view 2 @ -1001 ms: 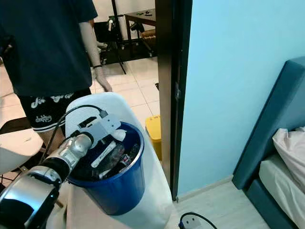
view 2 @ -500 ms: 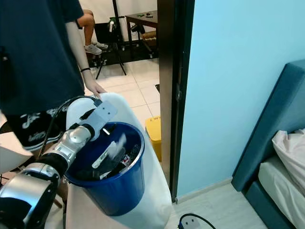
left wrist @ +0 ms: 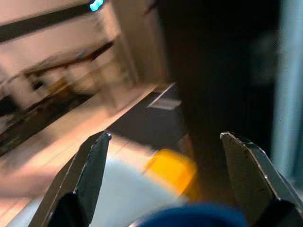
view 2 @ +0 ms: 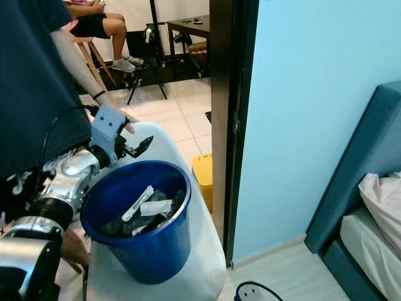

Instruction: Clean up the room

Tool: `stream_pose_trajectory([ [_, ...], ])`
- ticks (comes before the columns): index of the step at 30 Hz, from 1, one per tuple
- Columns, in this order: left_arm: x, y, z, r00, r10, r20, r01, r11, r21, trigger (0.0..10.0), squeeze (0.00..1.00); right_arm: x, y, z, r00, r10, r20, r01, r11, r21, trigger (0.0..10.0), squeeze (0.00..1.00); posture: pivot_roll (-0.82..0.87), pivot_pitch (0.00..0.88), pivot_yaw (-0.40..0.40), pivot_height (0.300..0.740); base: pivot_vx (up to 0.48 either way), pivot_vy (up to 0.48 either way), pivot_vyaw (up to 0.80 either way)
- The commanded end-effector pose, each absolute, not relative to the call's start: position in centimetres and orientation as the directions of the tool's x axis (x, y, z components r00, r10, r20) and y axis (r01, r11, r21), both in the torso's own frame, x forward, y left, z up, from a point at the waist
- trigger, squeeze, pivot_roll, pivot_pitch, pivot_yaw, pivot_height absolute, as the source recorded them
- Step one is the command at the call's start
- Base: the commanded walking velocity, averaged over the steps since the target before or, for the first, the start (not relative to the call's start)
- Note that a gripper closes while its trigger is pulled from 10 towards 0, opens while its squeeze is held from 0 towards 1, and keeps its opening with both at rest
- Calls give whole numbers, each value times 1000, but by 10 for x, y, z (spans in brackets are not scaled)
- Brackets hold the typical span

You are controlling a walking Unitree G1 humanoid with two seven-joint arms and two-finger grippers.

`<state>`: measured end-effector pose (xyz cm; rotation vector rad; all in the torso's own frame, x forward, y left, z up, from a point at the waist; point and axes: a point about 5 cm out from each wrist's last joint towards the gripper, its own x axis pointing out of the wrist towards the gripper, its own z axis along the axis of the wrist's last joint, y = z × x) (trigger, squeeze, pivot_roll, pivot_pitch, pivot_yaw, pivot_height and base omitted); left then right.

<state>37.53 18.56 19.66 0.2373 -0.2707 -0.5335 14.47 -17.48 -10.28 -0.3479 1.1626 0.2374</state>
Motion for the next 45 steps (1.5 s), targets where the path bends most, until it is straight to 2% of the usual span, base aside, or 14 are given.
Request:
stream_pose_trajectory([
  [1,369,183,205,762,-607,227,549,791,272,10000,0,135,-172,-107,342,13,-939,-386,913,-128,10000,0,-96,2,-13,706,0,0,0],
  [8,362,184,229,689,-607,396,601,784,156,10000,0,134,-172,-107,342,10,-940,-383,915,-130,10000,0,-95,1,-15,706,0,0,0],
  [10,355,181,254,611,-556,564,662,749,21,10000,0,134,-172,-107,341,9,-940,-381,915,-129,10000,0,-95,1,-16,706,0,0,0],
  [17,351,178,264,577,-510,638,685,728,-38,10000,0,135,-173,-106,344,10,-939,-380,916,-129,10000,0,-93,0,-19,706,0,0,0],
  [23,354,170,239,635,-538,553,675,736,-59,10000,0,137,-173,-106,355,6,-935,-347,929,-126,10000,0,-86,3,-19,706,0,0,0],
  [24,353,165,211,679,-574,456,671,738,-70,10000,0,138,-173,-105,362,2,-932,-343,930,-131,10000,0,-88,3,-19,706,0,0,0],
  [27,353,165,211,679,-574,456,671,738,-70,10000,0,138,-173,-105,362,2,-932,-343,930,-131,10000,0,-88,3,-19,706,0,0,0],
  [28,349,161,182,724,-603,334,657,751,-69,10000,0,138,-173,-105,368,-3,-930,-327,936,-133,10000,0,-90,3,-20,706,0,0,0],
  [30,349,161,182,724,-603,334,657,751,-69,10000,0,138,-173,-105,368,-3,-930,-327,936,-133,10000,0,-90,3,-20,706,0,0,0],
  [31,342,160,150,766,-605,217,635,765,-111,10000,0,139,-173,-105,373,-10,-928,-334,931,-145,10000,0,-87,0,-16,706,0,0,0],
  [33,342,160,150,766,-605,217,635,765,-111,10000,0,139,-173,-105,373,-10,-928,-334,931,-145,10000,0,-87,0,-16,706,0,0,0],
  [36,324,166,97,821,-570,40,563,795,-227,10000,0,140,-177,-104,396,-68,-916,-299,933,-199,10000,0,-84,0,-21,706,-131,0,0],
  [41,313,165,80,821,-571,-2,548,788,-282,10000,0,143,-180,-103,407,-102,-908,-342,905,-255,10000,0,-81,0,-27,706,-425,0,0],
  [45,318,152,91,806,-588,67,580,762,-287,10000,0,145,-182,-102,414,-117,-903,-340,900,-272,10000,0,-84,0,-21,706,-335,0,0],
])
